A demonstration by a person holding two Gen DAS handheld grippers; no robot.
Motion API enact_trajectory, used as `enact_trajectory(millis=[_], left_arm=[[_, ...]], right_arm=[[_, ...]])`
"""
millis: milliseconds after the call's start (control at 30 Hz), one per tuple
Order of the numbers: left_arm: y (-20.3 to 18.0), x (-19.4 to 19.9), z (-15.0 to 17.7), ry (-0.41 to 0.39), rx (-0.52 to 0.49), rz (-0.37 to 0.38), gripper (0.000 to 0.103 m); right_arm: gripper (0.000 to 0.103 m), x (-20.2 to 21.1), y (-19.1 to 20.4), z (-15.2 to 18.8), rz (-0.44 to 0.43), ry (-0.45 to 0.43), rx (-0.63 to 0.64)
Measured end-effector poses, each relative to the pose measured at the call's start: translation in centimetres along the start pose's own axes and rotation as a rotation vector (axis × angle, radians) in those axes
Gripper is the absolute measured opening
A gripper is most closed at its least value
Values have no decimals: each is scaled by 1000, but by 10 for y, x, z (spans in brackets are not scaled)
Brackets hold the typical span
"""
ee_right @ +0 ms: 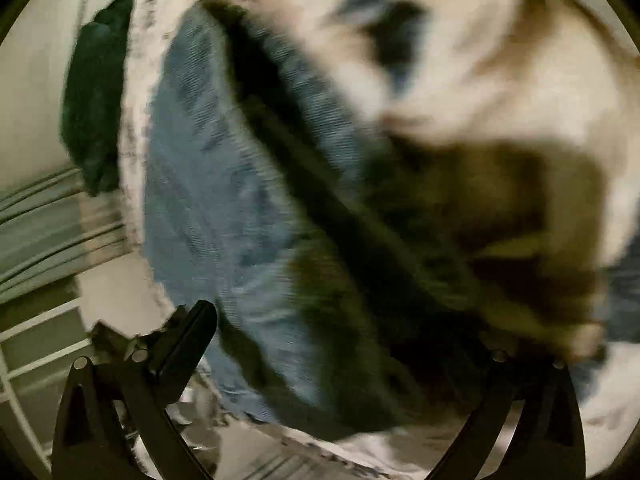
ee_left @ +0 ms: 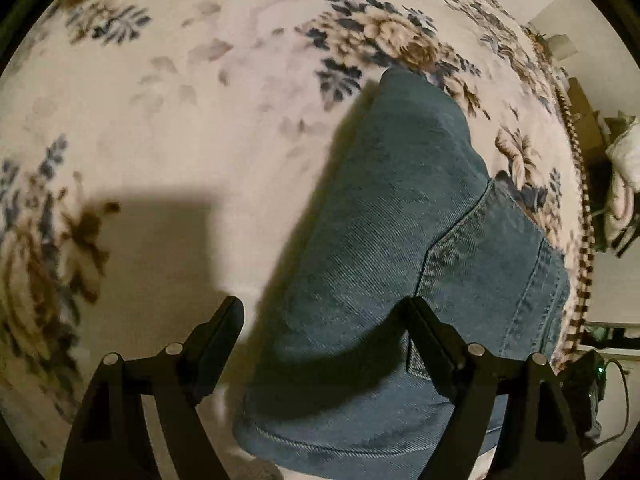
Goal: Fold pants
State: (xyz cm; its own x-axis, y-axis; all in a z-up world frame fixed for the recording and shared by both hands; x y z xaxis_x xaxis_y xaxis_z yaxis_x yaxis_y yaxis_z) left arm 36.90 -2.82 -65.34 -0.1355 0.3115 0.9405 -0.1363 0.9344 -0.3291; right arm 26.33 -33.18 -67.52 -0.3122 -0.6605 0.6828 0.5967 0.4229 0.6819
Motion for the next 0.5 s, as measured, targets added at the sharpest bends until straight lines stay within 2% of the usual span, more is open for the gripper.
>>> enact_trajectory(millis=[100, 200, 233, 333, 400, 433, 467, 500], left_arm=[[9, -6, -3, 29, 37, 99, 83], [17, -11, -2, 50, 73, 184, 83], [19, -13, -2, 52, 87, 204, 83], [21, -17, -2, 73, 116, 273, 83], [20, -21, -5, 81, 122, 312, 81], [17, -21, -6, 79, 114, 335, 77], [13, -20, -6, 70, 106, 360, 64], [10, -19, -6, 64, 101, 369, 63]], right_arm=[[103, -16, -2, -4, 21, -6, -2], [103, -14, 1, -6, -56, -46, -43], [103, -10, 6, -4, -124, -70, -45], [103, -8, 15, 2, -228, -101, -45], [103, -9, 10, 4, -201, -105, -35], [103, -10, 3, 7, -191, -103, -40], [103, -14, 1, 7, -184, -114, -48], [103, -14, 2, 6, -177, -120, -48]])
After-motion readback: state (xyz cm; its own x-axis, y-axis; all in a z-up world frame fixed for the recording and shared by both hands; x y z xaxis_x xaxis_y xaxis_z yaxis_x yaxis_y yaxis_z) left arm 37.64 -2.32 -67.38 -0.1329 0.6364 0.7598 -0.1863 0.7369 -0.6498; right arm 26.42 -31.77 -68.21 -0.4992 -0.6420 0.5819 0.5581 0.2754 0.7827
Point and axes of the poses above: each gripper's, at about its wrist camera, not at the fingertips, and x roughly against the way its jaws point, y to its left, z to its underside, the point moved 5 cm from there along -x, roughly the way its jaws point, and after that the axes turned 1 degree about x, right-handed, at the moved point
